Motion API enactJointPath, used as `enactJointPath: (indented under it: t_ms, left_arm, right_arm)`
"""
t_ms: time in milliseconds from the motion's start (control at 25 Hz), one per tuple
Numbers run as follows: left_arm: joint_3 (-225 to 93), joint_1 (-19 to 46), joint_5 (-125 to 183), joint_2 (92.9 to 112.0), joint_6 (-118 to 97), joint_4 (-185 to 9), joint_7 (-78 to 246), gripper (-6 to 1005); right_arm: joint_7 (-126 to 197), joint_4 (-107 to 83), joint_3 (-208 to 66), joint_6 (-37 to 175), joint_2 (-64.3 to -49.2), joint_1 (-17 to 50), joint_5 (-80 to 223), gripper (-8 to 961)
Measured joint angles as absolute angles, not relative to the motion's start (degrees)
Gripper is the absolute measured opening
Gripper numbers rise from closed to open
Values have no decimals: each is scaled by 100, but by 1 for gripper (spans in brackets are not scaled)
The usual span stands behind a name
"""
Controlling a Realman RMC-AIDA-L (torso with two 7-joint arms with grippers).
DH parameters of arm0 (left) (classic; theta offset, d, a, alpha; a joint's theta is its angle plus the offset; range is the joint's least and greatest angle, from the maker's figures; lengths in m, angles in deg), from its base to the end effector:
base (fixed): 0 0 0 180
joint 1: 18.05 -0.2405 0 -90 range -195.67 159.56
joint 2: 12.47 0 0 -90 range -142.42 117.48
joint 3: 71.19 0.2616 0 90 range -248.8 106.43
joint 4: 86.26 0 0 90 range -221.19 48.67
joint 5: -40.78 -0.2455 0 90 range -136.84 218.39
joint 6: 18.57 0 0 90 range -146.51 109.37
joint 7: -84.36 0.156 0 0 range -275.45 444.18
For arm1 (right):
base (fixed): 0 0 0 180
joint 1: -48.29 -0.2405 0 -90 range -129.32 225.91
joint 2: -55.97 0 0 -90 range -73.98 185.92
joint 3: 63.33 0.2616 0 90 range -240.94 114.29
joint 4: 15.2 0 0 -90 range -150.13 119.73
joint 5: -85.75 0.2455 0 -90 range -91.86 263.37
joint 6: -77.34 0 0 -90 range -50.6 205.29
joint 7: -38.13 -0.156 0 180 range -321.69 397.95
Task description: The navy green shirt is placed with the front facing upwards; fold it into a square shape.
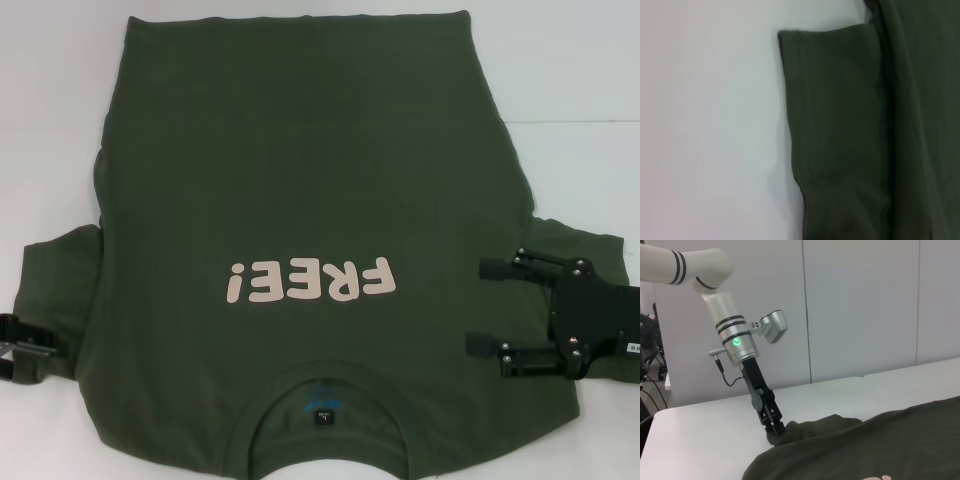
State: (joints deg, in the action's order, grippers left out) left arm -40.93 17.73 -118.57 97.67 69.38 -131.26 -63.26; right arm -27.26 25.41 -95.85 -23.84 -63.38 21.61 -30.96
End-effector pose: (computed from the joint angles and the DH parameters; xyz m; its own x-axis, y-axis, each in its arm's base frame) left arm -0.3736 0.3740 0.0881 0.0192 0.9744 0.2238 0.9440 0.0561 -0.3250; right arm 0.2932 0.3292 0.0108 0.8299 -0.1280 -0.5430 -0.2700 -0.9439 -0.1901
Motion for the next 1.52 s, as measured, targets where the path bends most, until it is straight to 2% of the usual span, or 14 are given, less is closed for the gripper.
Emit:
enactJointPath:
  t_ms: [320,560,1080,1520]
  left_arm:
    - [-4017,1774,-11973,9807,6890,-13131,-6329,758]
    - [-3968,1772,-11973,9816,6868,-13153,-6329,523]
    - [-3823,1773,-11971,9843,6751,-13135,-6317,106]
    - [-3764,1769,-11965,9936,6685,-13332,-6298,83]
  right_arm:
    - [-2725,2540,-9578,-2384,-6339,2161,-3091,944]
    - [-2725,2541,-9565,-2384,-6339,2166,-3087,944]
    - [-2726,2540,-9532,-2400,-6311,2194,-3060,944]
    - [-2752,2541,-9464,-2414,-6285,2194,-3052,944]
